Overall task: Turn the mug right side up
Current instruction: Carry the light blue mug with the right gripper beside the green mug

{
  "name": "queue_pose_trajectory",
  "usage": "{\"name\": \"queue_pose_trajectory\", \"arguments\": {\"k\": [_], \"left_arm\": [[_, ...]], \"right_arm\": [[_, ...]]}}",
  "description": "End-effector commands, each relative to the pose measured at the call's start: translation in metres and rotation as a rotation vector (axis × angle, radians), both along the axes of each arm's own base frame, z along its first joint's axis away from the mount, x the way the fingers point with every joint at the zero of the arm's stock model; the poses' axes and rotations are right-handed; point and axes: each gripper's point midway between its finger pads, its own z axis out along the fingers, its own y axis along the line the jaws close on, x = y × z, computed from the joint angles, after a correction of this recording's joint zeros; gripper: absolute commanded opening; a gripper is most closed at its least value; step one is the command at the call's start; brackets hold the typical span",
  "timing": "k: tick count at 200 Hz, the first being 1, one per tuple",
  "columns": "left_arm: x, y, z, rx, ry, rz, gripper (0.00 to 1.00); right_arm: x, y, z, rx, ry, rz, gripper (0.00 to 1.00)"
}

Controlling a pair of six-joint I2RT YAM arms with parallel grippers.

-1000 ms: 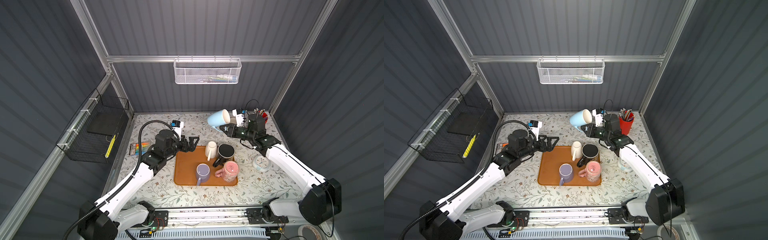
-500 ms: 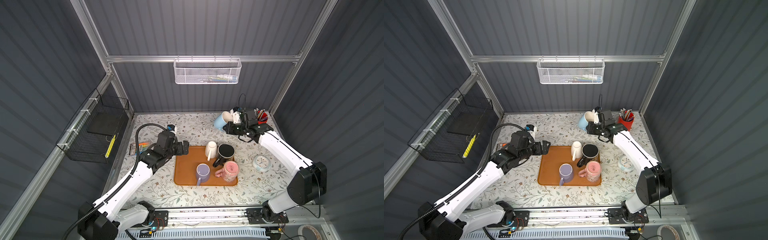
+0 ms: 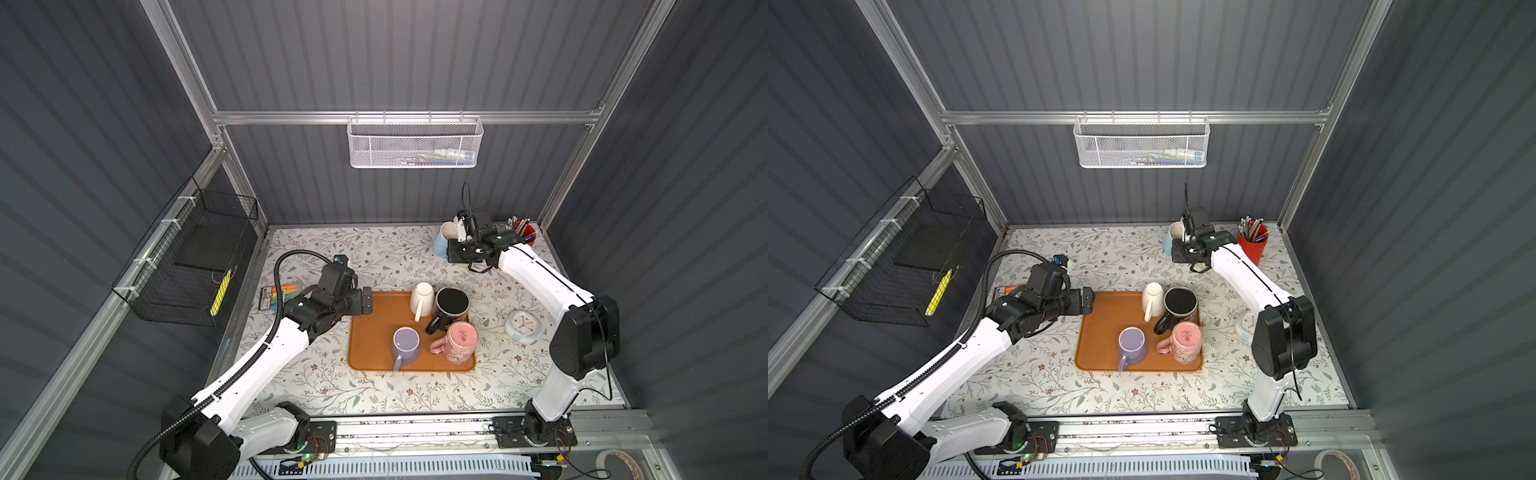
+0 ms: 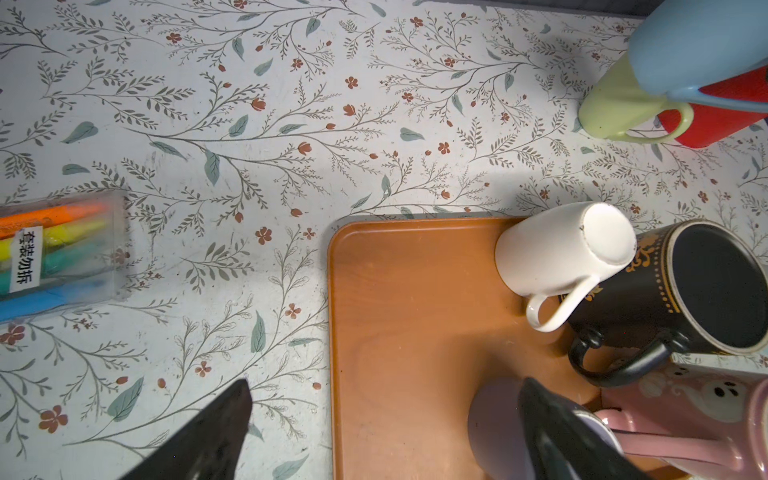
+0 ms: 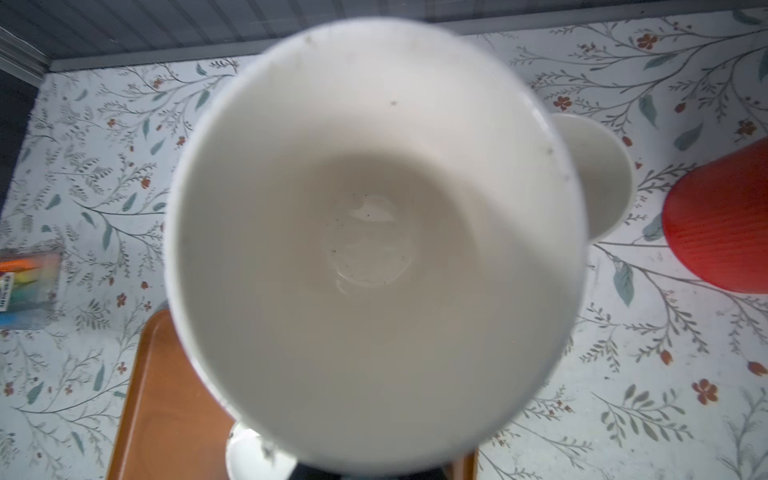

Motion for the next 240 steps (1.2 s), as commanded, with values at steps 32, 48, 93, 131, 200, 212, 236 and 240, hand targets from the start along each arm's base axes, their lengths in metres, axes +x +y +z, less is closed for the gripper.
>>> {"name": "queue_pose_trajectory", "arguments": {"k": [32, 48, 93, 131, 200, 212, 236, 240], "left_arm": [[0.004, -0.001, -0.01, 0.02, 0.046, 0.015, 1.0], [0.005, -0.001, -0.014, 0.031, 0.056, 0.012, 1.0], [0.007, -0.006, -0.018, 0.032, 0.068, -0.004, 1.0], [0.007, -0.008, -0.02, 0.029, 0.08, -0.013, 1.0], [0.004, -0.008, -0.02, 0.026, 0.08, -0.023, 1.0], [0.004, -0.008, -0.02, 0.029, 0.08, -0.022, 1.0], [0.003, -0.006, -0.019, 0.034, 0.078, -0.025, 1.0], [0.003, -0.006, -0.019, 0.033, 0.076, -0.026, 1.0]], "right_arm": [[0.03, -0.005, 0.006, -0.092, -0.069, -0.029, 0.0], [0.035, -0.006, -0.001, -0.109, -0.06, -0.038, 0.0], [0.047, -0.017, -0.018, -0.179, -0.03, -0.114, 0.0], [0.053, -0.019, -0.027, -0.19, -0.024, -0.14, 0.0], [0.062, -0.012, -0.046, -0.192, -0.004, -0.123, 0.0], [0.065, -0.011, -0.048, -0.193, -0.003, -0.125, 0.0], [0.072, -0.008, -0.051, -0.192, -0.006, -0.127, 0.0], [0.073, -0.007, -0.051, -0.192, -0.006, -0.125, 0.0]]}}
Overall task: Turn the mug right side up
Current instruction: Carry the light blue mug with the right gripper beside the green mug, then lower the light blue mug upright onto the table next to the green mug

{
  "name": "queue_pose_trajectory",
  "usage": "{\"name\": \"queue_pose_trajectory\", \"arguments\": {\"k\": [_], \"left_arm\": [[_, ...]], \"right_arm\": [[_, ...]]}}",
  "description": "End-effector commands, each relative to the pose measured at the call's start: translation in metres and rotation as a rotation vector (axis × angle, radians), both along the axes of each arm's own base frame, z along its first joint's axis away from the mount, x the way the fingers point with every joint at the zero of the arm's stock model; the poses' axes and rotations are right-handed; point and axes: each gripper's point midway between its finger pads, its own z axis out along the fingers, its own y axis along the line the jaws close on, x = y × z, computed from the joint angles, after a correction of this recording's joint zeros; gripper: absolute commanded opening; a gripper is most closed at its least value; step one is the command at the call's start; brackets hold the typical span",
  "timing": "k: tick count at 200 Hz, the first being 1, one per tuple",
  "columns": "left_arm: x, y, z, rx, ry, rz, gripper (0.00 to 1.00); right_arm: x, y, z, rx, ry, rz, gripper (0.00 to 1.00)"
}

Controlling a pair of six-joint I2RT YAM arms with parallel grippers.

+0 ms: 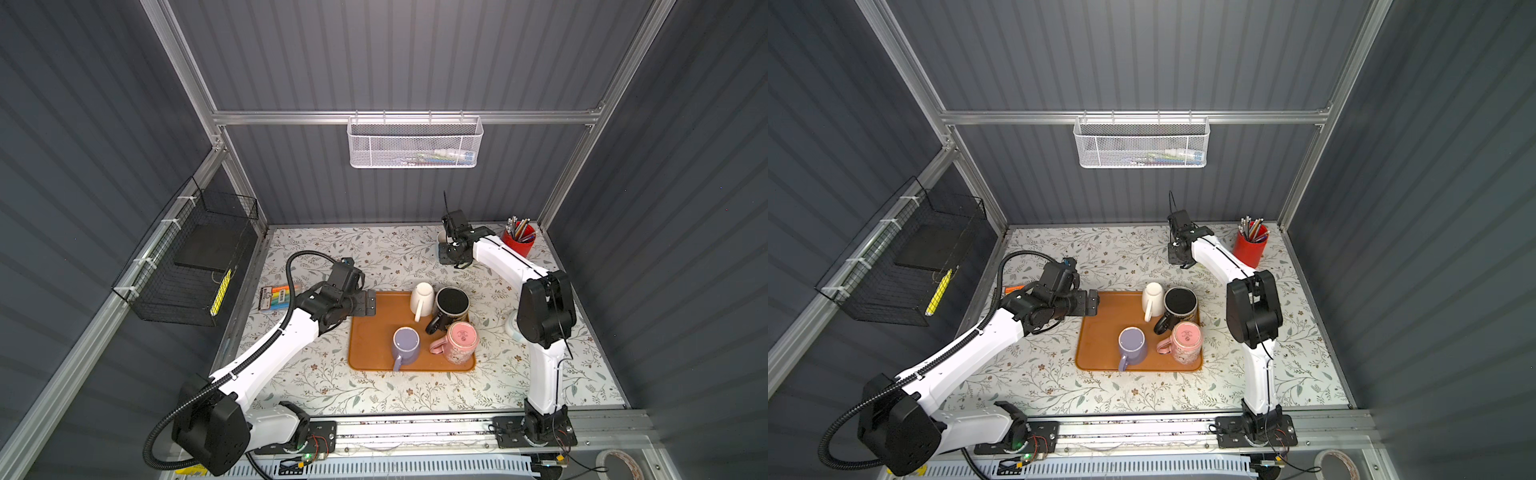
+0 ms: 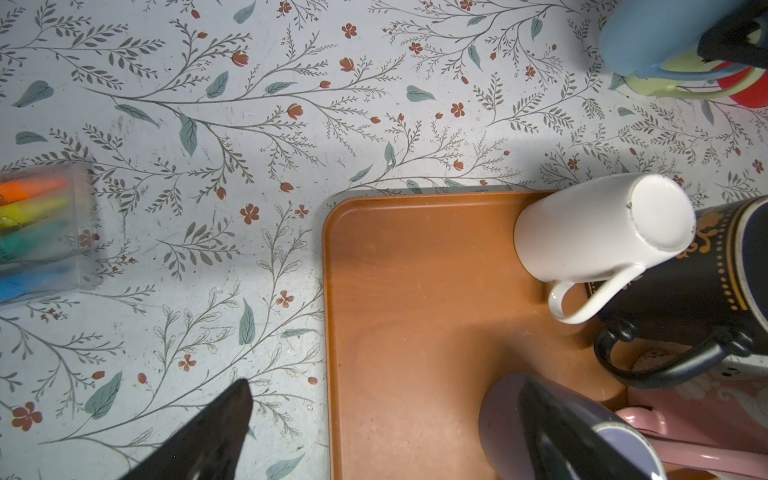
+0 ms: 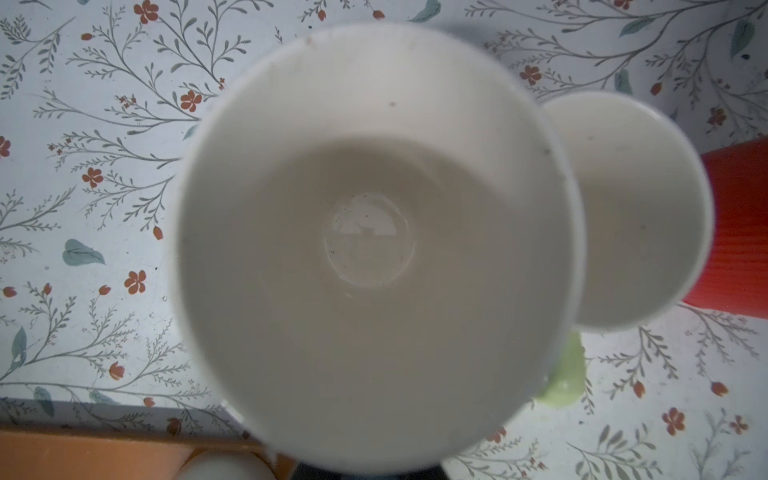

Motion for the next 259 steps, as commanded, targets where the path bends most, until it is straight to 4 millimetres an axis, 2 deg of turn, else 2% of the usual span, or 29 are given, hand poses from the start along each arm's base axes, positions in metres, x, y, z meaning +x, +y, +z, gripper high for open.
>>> {"name": "queue_pose_trajectory", "arguments": {"k": [1, 37, 75, 128, 259], "left_arm": [[-0.002, 0.0, 0.01, -0.003, -0.008, -0.017, 1.0], [-0.003, 0.001, 0.009, 0.001, -0.006, -0.017, 1.0], [-0.003, 0.001, 0.007, 0.004, -0.002, -0.02, 1.0], [-0.002, -0.001, 0.007, -0.001, 0.002, -0.024, 1.0], [-0.002, -0.001, 0.006, 0.001, 0.004, -0.031, 1.0]], "right_arm": [[0.024, 0.004, 0.027, 0.017, -0.105, -0.026, 0.0], [0.031, 0.007, 0.02, 0.005, -0.092, -0.024, 0.0], [0.035, 0.001, 0.011, -0.036, -0.082, -0.038, 0.0], [0.034, -0.003, -0.006, -0.079, -0.055, -0.04, 0.0], [0.028, 0.001, -0.027, -0.062, -0.018, -0.02, 0.01]]}}
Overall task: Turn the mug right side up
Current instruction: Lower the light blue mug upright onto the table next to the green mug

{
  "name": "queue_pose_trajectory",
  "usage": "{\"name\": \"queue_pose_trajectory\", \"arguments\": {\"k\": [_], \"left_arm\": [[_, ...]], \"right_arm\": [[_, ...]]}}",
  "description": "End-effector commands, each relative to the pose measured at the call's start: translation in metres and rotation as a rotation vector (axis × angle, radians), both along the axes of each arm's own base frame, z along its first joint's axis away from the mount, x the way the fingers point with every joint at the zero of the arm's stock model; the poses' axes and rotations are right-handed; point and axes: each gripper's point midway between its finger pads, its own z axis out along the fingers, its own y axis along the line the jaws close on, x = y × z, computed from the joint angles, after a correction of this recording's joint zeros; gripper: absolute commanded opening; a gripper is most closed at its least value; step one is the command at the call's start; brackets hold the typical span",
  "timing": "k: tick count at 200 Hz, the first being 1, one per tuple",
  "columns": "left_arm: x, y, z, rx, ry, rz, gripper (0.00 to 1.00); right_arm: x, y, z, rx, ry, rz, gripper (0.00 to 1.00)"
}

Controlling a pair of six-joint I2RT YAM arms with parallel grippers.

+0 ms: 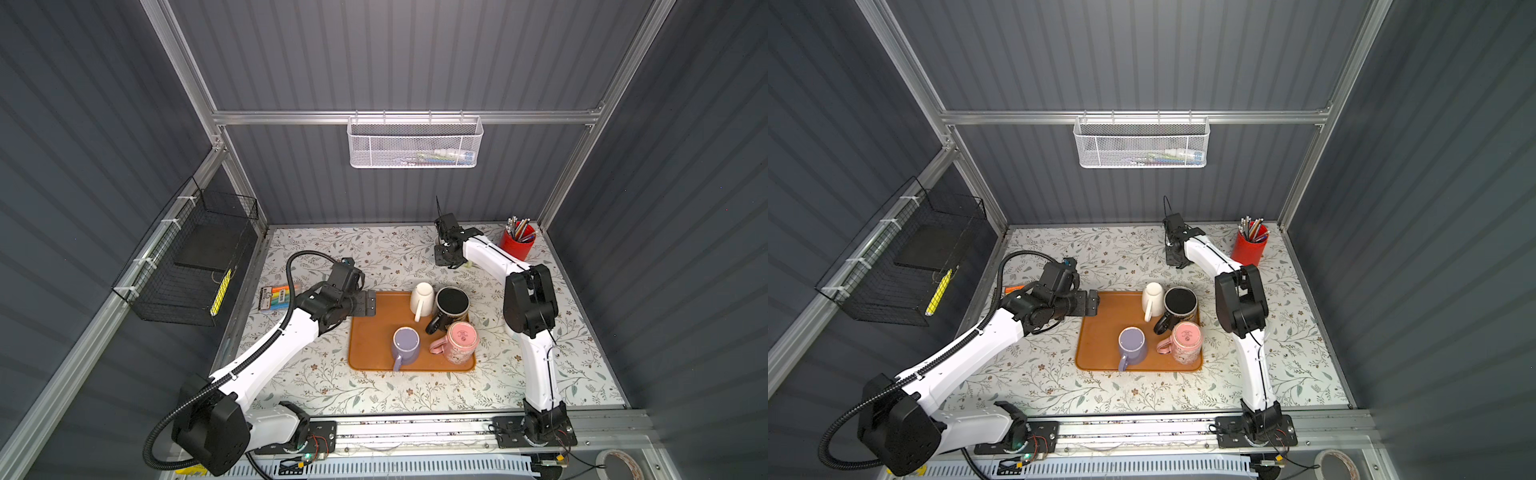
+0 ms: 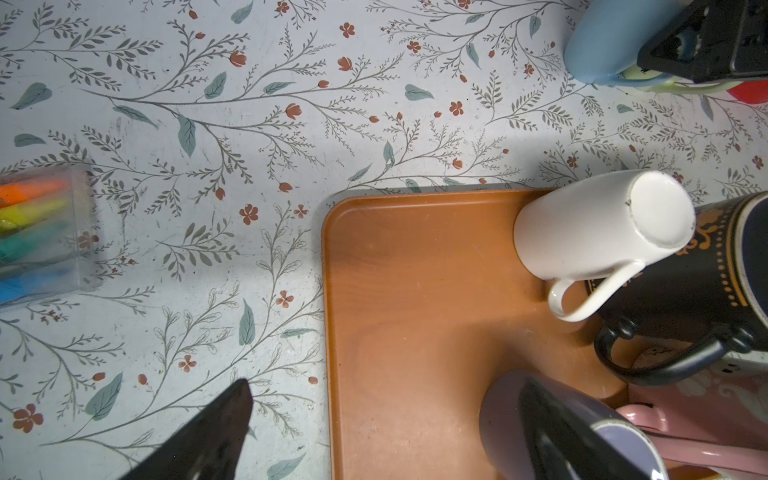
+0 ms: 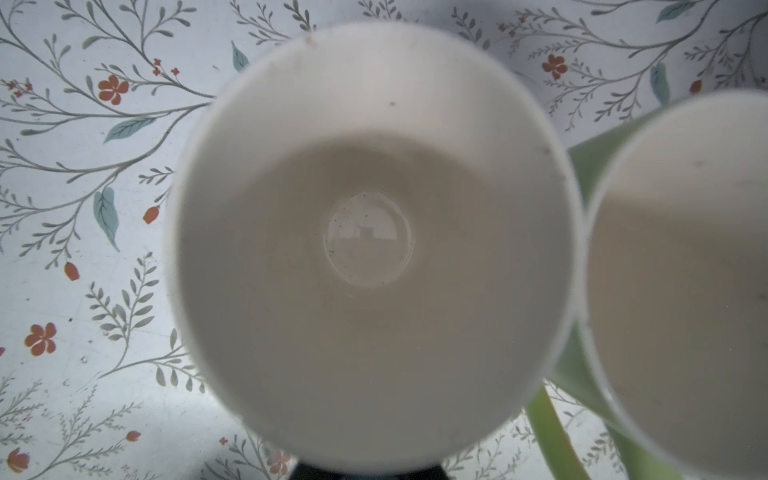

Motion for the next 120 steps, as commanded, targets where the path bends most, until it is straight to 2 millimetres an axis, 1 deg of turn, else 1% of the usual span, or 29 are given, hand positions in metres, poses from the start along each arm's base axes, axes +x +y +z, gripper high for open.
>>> {"name": "queue_pose_trajectory", "arguments": {"k": [1, 30, 47, 70, 94, 120], "left_arm": [[-0.002, -0.001, 0.007, -0.003, 0.004, -0.024, 1.0], [-0.003, -0.004, 0.007, -0.009, 0.005, -0.04, 1.0], [-0.005, -0.006, 0.01, -0.017, 0.0, -0.057, 1.0], [-0.006, -0.008, 0.015, -0.031, -0.014, -0.073, 1.0], [-0.007, -0.008, 0.015, -0.033, -0.011, -0.078, 1.0], [-0.008, -0.009, 0.018, -0.038, -0.014, -0.081, 1.0]], "right_arm": [[0.007, 0.001, 0.01, 0.003, -0.047, -0.003, 0.01], [0.005, 0.0, 0.008, 0.006, -0.041, -0.006, 0.08], [0.005, 0.0, 0.008, 0.005, -0.041, -0.005, 0.15], [0.004, 0.0, 0.008, 0.007, -0.039, -0.004, 0.18], [0.004, 0.001, 0.009, 0.01, -0.04, -0.003, 0.21], [0.003, 0.003, 0.009, 0.016, -0.034, 0.007, 0.34]]}}
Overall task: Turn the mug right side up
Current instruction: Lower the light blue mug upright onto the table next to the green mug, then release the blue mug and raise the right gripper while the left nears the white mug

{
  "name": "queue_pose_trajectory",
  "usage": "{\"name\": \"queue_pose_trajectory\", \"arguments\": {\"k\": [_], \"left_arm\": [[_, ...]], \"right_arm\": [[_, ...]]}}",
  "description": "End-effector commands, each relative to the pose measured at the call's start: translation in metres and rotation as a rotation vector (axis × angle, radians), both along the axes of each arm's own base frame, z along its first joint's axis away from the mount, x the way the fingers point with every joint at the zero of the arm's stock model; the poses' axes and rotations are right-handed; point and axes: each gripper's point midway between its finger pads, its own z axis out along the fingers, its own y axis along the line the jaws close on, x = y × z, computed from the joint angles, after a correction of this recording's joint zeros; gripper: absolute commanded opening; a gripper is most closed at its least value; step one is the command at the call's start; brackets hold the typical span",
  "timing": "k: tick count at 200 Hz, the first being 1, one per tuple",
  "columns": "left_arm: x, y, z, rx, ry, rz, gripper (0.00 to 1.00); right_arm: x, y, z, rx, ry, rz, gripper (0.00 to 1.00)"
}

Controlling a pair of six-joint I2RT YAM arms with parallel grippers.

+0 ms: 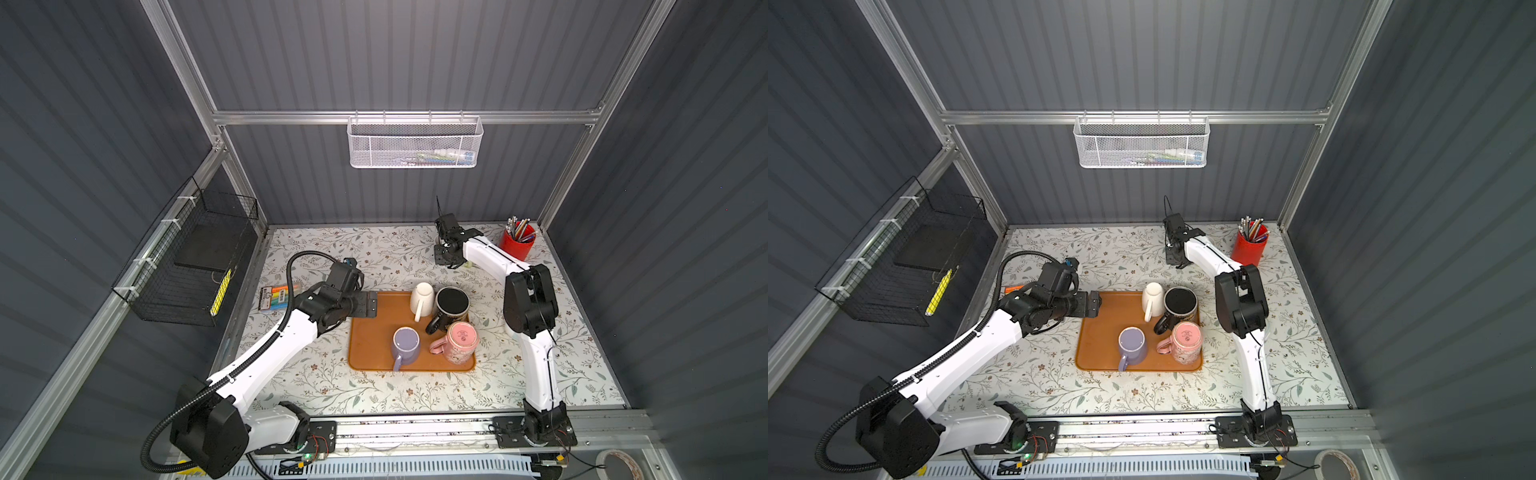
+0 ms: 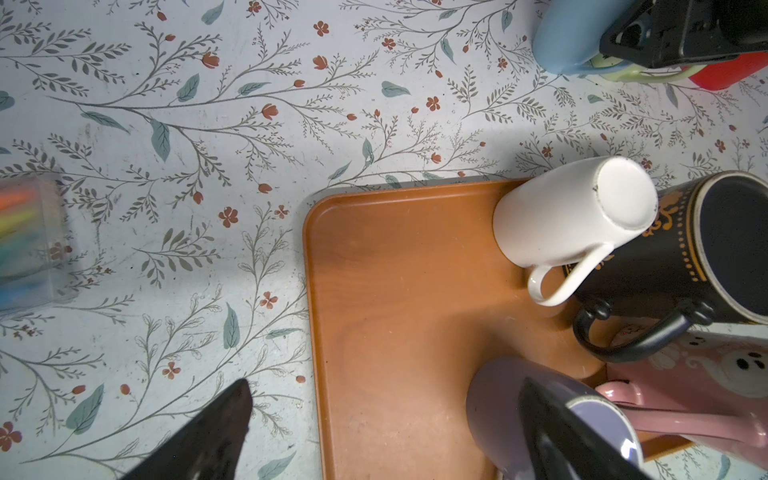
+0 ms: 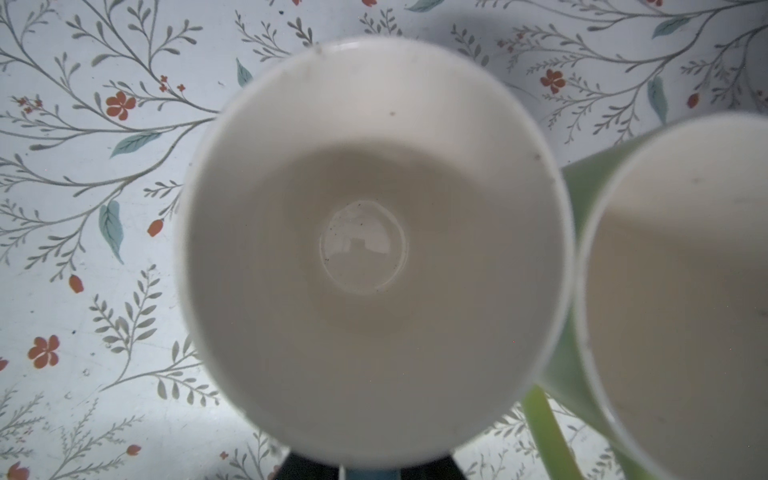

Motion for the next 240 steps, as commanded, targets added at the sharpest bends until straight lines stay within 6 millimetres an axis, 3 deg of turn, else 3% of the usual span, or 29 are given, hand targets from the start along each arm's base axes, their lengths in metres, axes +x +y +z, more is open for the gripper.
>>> {"name": "queue_pose_trajectory", "arguments": {"k": [1, 66, 102, 140, 182, 240], "left_arm": [[-0.003, -0.001, 0.014, -0.013, -0.017, -0.027, 1.0], [-0.008, -0.009, 0.028, -0.042, -0.036, -0.09, 1.0], [-0.011, -0.017, 0.033, -0.043, -0.011, -0.15, 0.99], [-0.011, -0.013, 0.035, 0.001, -0.002, -0.155, 0.96], [-0.015, -0.025, 0.033, 0.04, 0.015, -0.192, 0.91], [-0.018, -0.061, 0.023, 0.148, 0.047, -0.279, 0.8]], "right_arm": [[-0.001, 0.001, 0.009, 0.01, -0.012, 0.004, 0.35], [-0.007, 0.0, 0.018, 0.023, -0.018, 0.006, 0.49], [-0.013, -0.002, 0.037, 0.034, -0.051, 0.013, 0.55], [-0.026, -0.008, 0.063, 0.048, -0.098, 0.014, 0.57], [-0.048, -0.015, 0.096, 0.08, -0.163, 0.017, 0.58], [-0.097, -0.02, 0.12, 0.183, -0.243, 0.065, 0.6]]}}
